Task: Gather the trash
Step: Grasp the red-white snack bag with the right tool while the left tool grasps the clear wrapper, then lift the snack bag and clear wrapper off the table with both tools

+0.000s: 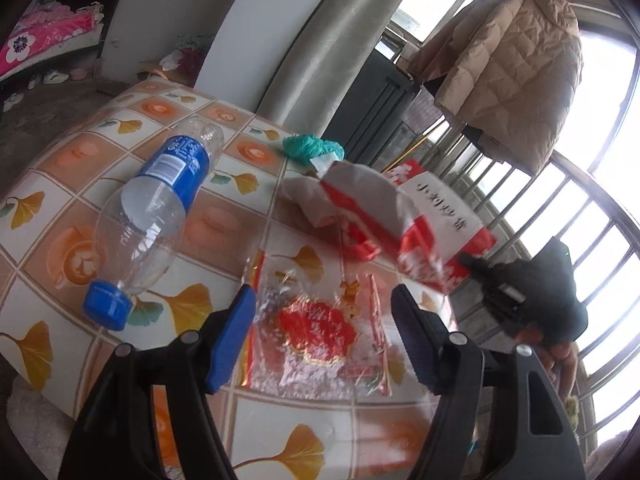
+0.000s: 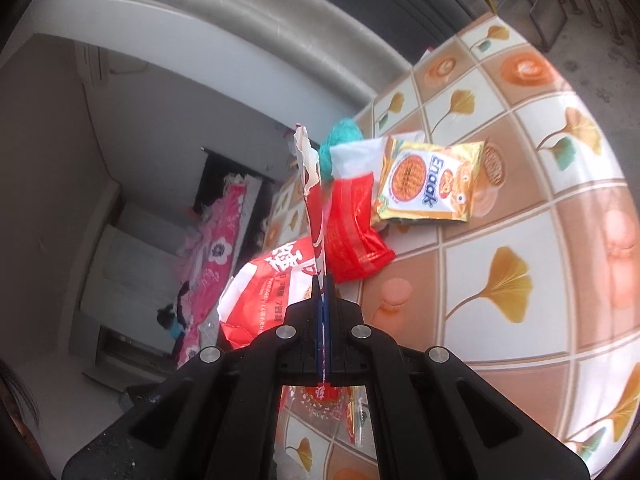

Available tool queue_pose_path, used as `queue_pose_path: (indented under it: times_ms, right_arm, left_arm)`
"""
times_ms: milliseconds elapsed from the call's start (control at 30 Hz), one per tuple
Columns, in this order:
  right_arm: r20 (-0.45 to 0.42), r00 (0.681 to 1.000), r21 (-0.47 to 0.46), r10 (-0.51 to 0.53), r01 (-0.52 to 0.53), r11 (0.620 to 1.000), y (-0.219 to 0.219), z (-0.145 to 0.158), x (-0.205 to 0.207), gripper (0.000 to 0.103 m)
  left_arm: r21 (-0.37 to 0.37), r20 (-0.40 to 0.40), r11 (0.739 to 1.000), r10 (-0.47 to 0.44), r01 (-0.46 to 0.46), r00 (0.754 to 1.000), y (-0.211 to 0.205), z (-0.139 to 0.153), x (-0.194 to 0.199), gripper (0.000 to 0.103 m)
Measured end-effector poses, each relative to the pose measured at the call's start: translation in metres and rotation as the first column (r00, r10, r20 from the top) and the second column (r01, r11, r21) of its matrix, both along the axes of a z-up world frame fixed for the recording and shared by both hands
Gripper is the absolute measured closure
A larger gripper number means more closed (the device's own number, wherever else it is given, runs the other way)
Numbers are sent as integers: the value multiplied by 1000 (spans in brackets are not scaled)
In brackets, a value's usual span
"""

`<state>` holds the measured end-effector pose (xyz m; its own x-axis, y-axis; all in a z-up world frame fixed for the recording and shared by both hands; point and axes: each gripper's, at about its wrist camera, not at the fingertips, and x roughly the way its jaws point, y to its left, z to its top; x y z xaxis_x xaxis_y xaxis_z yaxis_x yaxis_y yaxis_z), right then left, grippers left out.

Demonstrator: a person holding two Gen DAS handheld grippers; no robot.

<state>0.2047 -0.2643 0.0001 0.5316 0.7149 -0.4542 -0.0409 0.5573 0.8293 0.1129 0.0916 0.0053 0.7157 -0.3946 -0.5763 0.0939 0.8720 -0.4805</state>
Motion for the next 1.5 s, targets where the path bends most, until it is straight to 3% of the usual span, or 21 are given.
queue_pose_path:
  times_ms: [233,333,400,567,633,800,900,1033,1267,1500]
  right_arm:
    - [-26,999,27,-29,30,999,-8,-10,-9,103]
    - [-36,999,35,-29,30,999,-9,-14,-11,103]
    - [-28,999,33,-32,33,999,-7,-11,-10,103]
    - [-5,999,42,-39,39,998,-13,-5,-16,103]
    - [-3,999,42,-41,41,998,-16,-6,-18,103]
    - [-5,999,63,-50,50,997,-22,-10,-18,103]
    - [-2,999,73,-53,53,996,-24,-11,-18,103]
    - [12,999,85,-51,50,995,-26,-9,-21,103]
    - [25,998,110,-59,56,992,-33,-4,-21,103]
    - [93,992,122,-90,79,989,-45,17,-31,103]
  left_arm:
    - [200,-94,980,31,-12,995,-7,-23,-3,36]
    - [277,-137,961,29,11,990,-16,-36,3,46]
    - [346,-162,937,17,41,987,-25,-44,5,56]
    - [482,-157,872,-2,78,988,-43,-56,0,60]
    - [502,-140,862,7,65,990,-45,-57,-1,66]
    - [534,-129,843,1,68,992,-51,-57,-1,97]
    - [559,-112,827,-5,67,994,-54,-55,-2,103]
    - [537,-78,842,-12,53,997,-55,-45,-8,103]
    - [443,27,897,-29,14,999,-46,-6,-17,103]
    - [387,136,922,-30,-25,990,-39,35,-32,103]
